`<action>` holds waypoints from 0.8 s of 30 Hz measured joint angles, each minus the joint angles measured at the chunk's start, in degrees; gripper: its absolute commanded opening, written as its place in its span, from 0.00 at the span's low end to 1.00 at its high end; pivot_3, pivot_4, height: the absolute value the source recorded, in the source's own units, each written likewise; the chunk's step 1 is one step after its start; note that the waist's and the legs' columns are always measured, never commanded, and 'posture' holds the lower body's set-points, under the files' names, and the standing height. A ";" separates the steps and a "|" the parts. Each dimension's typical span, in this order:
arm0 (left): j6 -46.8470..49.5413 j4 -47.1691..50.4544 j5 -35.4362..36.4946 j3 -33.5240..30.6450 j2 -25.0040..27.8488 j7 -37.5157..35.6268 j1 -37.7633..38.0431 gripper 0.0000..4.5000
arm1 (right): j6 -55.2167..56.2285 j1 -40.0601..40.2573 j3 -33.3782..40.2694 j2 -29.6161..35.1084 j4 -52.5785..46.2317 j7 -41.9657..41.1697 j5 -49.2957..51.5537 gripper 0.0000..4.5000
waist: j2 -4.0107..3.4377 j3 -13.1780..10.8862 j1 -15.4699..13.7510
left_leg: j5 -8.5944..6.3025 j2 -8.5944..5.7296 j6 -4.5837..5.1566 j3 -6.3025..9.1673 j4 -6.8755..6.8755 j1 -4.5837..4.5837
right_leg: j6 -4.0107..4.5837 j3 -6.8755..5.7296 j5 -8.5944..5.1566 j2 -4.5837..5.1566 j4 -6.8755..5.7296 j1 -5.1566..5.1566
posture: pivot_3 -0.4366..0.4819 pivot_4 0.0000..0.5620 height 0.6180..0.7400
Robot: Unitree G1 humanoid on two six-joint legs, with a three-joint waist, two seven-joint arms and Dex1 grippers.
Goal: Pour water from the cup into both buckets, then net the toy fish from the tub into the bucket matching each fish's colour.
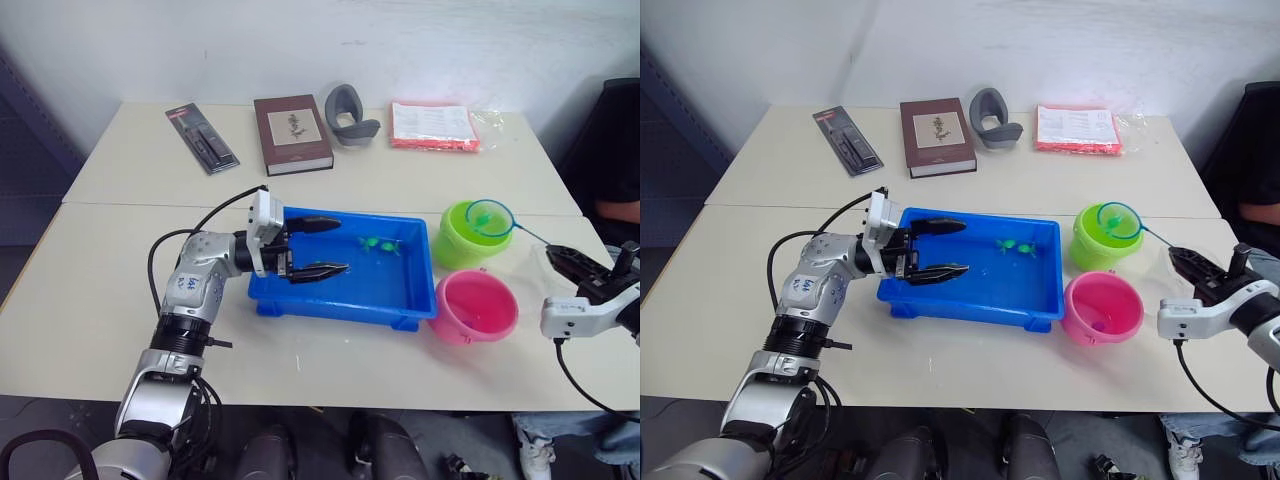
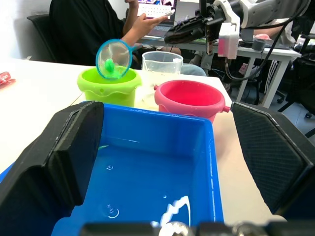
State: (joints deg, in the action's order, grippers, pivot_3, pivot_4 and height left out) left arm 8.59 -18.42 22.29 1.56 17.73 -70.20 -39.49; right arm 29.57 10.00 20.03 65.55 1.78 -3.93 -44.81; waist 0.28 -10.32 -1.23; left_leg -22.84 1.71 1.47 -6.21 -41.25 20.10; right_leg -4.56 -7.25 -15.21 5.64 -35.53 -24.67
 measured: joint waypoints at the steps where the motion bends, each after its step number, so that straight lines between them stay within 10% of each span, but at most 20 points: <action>1: -0.07 -0.01 0.00 -0.03 0.00 0.08 0.00 0.99 | -0.81 -0.11 0.23 0.00 1.11 0.35 0.00 0.00 | 0.00 0.00 -0.06 | 0.00 0.00 0.00 0.01 0.00 0.00 | 0.00 0.00 0.00 0.00 0.01 0.02 | 0.48 0.27 1.00; 12: -0.70 -0.16 0.00 -0.58 1.28 -0.05 1.14 0.99 | -8.37 -0.92 5.38 -5.29 -5.41 -6.34 12.87 0.00 | -0.02 0.01 0.05 | 0.02 0.03 -0.02 0.06 0.03 -0.02 | 0.00 0.01 0.00 -0.05 0.01 0.01 | 0.48 0.27 1.00; 18: -1.41 -0.76 0.00 -1.82 4.95 -0.90 1.40 0.99 | -43.67 -1.92 4.56 -13.21 -32.06 -26.13 59.86 0.00 | -0.05 0.00 -0.02 | 0.03 0.08 -0.03 0.29 -0.03 0.01 | 0.09 -0.15 -0.03 -0.02 -0.08 0.03 | 0.48 0.27 1.00; 24: -2.19 -3.04 -0.03 -2.83 7.50 -2.08 1.50 0.99 | -74.44 -8.37 3.07 -13.43 -46.29 -17.99 97.64 0.00 | -0.02 -0.01 -0.36 | 0.01 -0.08 0.12 0.59 -0.14 0.12 | 0.12 -0.37 -0.02 0.32 -0.03 0.13 | 0.48 0.27 1.00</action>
State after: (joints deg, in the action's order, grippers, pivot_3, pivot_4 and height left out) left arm 6.39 -21.46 22.26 -1.27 25.24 -72.28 -37.99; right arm -44.86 1.63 23.10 52.12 -44.50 -21.92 52.83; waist 0.25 -10.33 -1.59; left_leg -22.83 1.63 1.60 -5.63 -41.39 20.22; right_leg -4.44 -7.62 -15.23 5.96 -35.56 -24.53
